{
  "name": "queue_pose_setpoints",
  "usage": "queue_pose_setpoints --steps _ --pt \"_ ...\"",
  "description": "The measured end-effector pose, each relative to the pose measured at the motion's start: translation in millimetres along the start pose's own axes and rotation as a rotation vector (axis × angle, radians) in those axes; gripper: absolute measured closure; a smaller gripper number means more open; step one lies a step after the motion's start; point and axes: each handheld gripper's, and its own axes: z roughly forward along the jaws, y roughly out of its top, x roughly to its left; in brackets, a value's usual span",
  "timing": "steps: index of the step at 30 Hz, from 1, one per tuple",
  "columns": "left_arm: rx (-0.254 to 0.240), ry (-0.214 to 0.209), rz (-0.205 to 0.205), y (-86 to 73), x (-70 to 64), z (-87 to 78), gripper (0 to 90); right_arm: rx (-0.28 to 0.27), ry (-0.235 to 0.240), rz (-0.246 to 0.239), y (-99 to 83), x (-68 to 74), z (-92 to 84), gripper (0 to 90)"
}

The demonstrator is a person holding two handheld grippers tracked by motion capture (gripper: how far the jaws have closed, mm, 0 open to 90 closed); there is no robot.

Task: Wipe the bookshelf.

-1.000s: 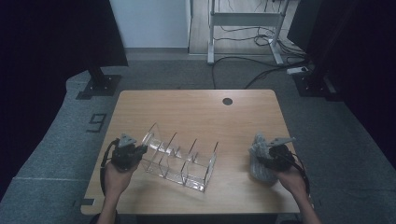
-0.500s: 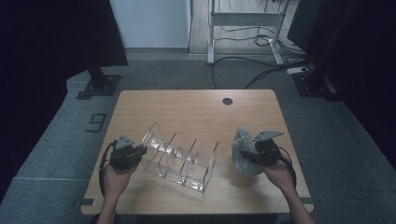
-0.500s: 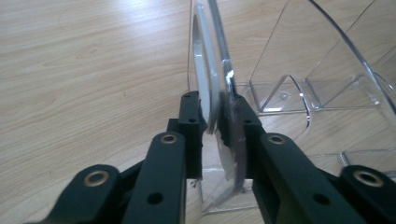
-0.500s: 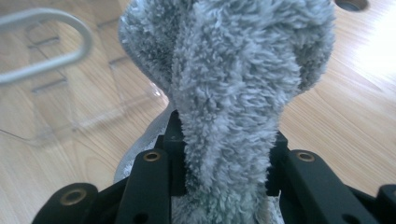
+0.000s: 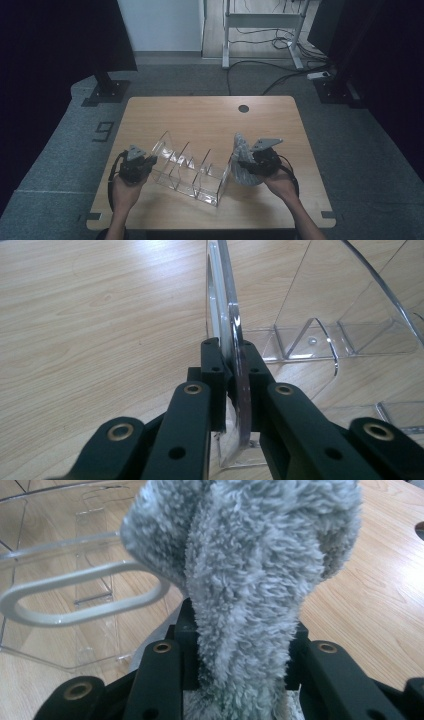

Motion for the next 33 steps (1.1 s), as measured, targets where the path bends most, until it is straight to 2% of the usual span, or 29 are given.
queue_pose_setpoints --steps 9,17,29,33 --pt "0.0 0.026 -0.011 0.9 -2.7 1.4 85.5 0.0 0.021 -0.025 1.9 9.0 13.0 64.8" --pt "0.001 0.048 -0.017 1.6 -5.3 2.3 85.5 -0.004 0.032 -0.053 1.4 17.6 7.5 65.1" --pt "0.002 0.054 -0.019 1.7 -6.7 2.7 85.4 -0.016 0.038 -0.074 -1.2 31.5 -3.1 65.1" --pt "0.005 0.057 -0.018 1.9 -7.0 2.6 85.4 -0.025 0.061 -0.073 -3.4 37.4 -6.7 65.1"
